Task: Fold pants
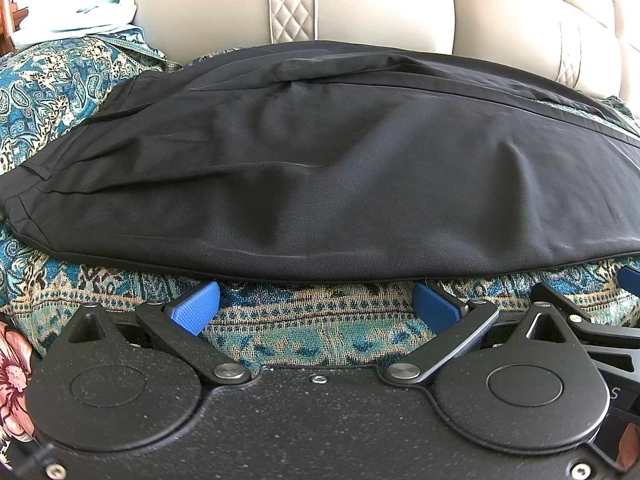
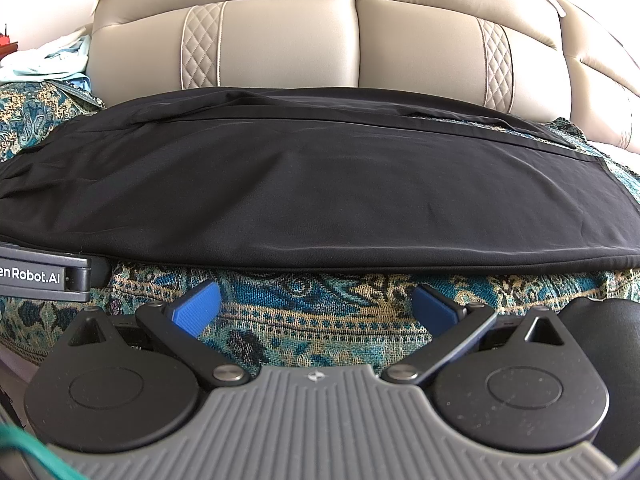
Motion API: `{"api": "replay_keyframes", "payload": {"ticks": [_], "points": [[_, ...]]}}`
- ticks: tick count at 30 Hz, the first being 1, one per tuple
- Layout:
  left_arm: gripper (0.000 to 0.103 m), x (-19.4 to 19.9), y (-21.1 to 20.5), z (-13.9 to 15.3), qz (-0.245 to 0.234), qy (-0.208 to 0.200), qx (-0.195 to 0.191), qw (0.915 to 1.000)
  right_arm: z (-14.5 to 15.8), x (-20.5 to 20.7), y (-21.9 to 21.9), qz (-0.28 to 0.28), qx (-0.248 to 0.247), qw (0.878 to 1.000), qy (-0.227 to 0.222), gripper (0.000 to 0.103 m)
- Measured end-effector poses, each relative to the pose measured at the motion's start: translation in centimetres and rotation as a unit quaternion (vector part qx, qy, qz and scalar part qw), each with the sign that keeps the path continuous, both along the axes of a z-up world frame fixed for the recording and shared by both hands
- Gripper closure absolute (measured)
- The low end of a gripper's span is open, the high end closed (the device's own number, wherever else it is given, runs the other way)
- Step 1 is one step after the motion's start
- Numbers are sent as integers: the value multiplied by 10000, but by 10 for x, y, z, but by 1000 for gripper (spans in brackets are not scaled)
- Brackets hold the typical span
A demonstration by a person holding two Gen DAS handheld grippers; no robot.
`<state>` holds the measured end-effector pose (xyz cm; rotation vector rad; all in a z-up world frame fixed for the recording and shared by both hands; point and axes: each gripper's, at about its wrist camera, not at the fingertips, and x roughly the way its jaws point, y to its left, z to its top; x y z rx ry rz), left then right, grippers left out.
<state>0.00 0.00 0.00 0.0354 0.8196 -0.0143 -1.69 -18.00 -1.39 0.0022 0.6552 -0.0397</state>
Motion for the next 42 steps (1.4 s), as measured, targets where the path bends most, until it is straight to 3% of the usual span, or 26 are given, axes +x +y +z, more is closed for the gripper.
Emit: {"api": "replay_keyframes", "payload": {"ticks": [9, 15, 19, 23, 35, 42], "points": [[0, 0, -2, 2, 15, -10, 0, 10000, 3, 1, -4, -6, 5, 10000, 85, 0], [0, 16, 7, 10, -162, 322, -61, 9993, 6, 6, -3, 28, -25, 9999, 152, 0], [0, 20, 16, 22, -182, 169, -56, 9997, 15, 9, -6, 87, 78, 9995, 283, 0], [0, 29, 26, 40, -144, -26, -72, 9999, 27, 9, -9, 79, 90, 9999, 104, 0], [0, 109, 100, 101, 534, -359, -725, 9953, 74, 58, -19, -83, 48, 9986, -514, 0], [0, 187, 158, 125, 1280, -552, -909, 9861, 102, 117, -51, -385, 529, 9960, -605, 0]]}}
